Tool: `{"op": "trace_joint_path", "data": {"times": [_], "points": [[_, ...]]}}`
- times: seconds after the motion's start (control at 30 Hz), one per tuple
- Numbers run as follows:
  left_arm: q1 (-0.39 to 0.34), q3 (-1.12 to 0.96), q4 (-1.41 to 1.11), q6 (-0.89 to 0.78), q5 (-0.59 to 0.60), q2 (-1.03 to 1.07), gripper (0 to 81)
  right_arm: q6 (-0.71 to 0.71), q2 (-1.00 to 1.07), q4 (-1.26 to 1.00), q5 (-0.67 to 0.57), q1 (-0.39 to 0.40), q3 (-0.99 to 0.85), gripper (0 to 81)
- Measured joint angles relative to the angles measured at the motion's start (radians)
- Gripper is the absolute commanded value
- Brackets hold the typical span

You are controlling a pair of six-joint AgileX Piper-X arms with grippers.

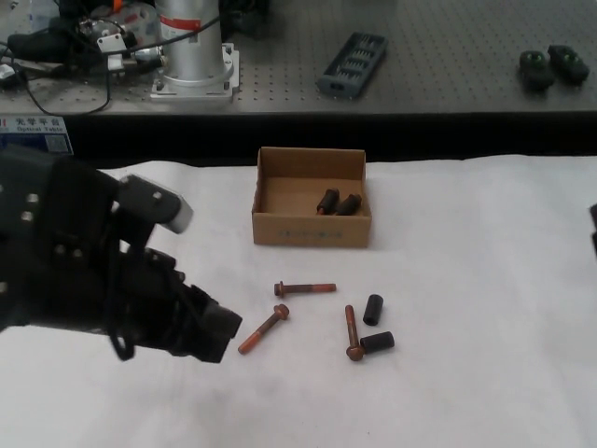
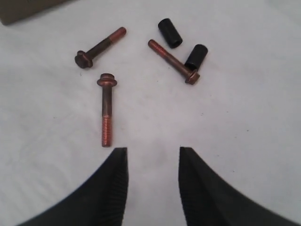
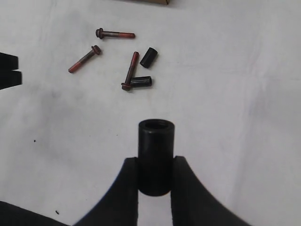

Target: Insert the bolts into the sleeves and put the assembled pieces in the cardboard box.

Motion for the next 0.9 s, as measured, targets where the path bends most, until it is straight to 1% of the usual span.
{"op": "trace_joint_path", "data": {"times": [0.13,0.5,0.7,0.9], "points": [[0.0,-0.043,-0.007,0.0,-0.007,0.087,26.6,-0.002,-0.012,0.001,0.0,0.0,0.009,2.9],[0.0,-0.273,-0.02,0.03,-0.022,0.376,26.6,-0.018,0.031,-0.013,0.0,0.0,0.013,2.9],[-0.007,-0.334,-0.02,0.03,-0.022,0.451,26.6,-0.029,0.064,-0.032,0.0,0.0,0.013,2.9],[-0.044,-0.345,0.011,0.069,-0.022,0.477,26.6,-0.029,0.07,-0.045,0.0,0.0,0.013,2.9]]}}
